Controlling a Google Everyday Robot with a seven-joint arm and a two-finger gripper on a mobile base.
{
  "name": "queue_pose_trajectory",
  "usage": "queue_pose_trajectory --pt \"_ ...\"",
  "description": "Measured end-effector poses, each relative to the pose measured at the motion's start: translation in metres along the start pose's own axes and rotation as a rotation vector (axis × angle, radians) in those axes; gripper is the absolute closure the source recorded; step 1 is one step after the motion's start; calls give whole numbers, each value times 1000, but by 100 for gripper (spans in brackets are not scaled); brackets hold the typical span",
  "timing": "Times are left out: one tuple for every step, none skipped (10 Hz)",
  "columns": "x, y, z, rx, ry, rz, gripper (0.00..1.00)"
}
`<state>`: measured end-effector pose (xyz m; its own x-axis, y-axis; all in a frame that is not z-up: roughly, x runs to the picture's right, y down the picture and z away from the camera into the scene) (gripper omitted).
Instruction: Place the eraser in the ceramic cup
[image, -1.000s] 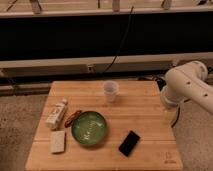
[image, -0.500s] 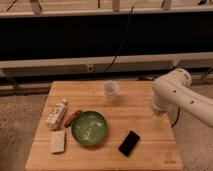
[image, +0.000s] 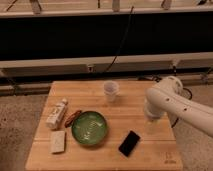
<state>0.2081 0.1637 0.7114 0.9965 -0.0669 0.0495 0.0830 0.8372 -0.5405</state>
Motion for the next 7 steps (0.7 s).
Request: queue_pose_trajectory --pt "-1 5 7 -6 -1 -20 20" --pt "-2 8 11 -7 1 -34 20" --pt "-4 13 18 -11 -6 -46 20" --pt "-10 14 26 -12 -11 -66 20" --pt "-17 16 32 -14 -16 -86 20" --pt "-23 17 38 -15 -17 -110 20" --pt "-25 21 45 -19 -19 -131 20"
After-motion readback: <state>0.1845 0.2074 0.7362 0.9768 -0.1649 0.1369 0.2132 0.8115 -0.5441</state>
